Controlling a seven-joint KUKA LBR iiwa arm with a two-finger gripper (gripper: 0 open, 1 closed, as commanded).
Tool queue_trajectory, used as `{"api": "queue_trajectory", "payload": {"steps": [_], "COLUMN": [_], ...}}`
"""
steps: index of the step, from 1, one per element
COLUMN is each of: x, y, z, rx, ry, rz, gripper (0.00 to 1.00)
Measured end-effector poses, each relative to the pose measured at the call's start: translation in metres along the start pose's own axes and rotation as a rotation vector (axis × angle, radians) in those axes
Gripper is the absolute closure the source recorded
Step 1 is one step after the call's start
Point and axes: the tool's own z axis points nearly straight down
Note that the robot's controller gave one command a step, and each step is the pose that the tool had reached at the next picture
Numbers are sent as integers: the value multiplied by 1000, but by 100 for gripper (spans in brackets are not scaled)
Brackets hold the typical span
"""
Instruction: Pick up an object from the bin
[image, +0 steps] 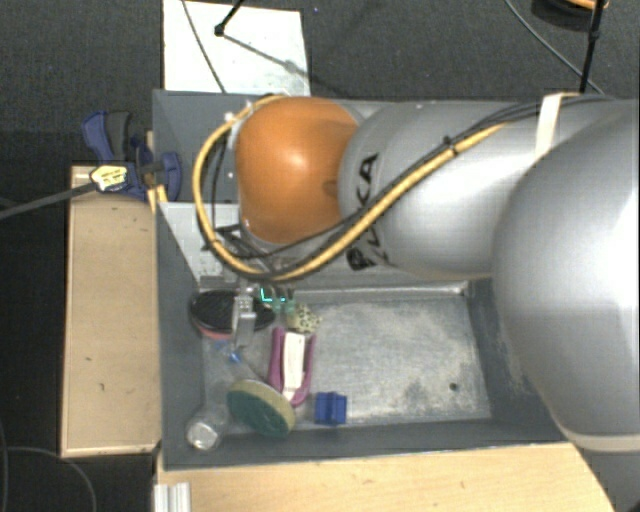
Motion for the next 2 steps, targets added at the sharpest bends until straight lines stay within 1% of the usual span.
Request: {"api": "queue_trajectory", "payload": {"steps": [1,2], "x": [-17,-20], "y": [-20,-20], "z": [116,111], "rx": [-3,-6], "ry": [-11,-18], "rz": [123,126], "gripper": [0,100]}}
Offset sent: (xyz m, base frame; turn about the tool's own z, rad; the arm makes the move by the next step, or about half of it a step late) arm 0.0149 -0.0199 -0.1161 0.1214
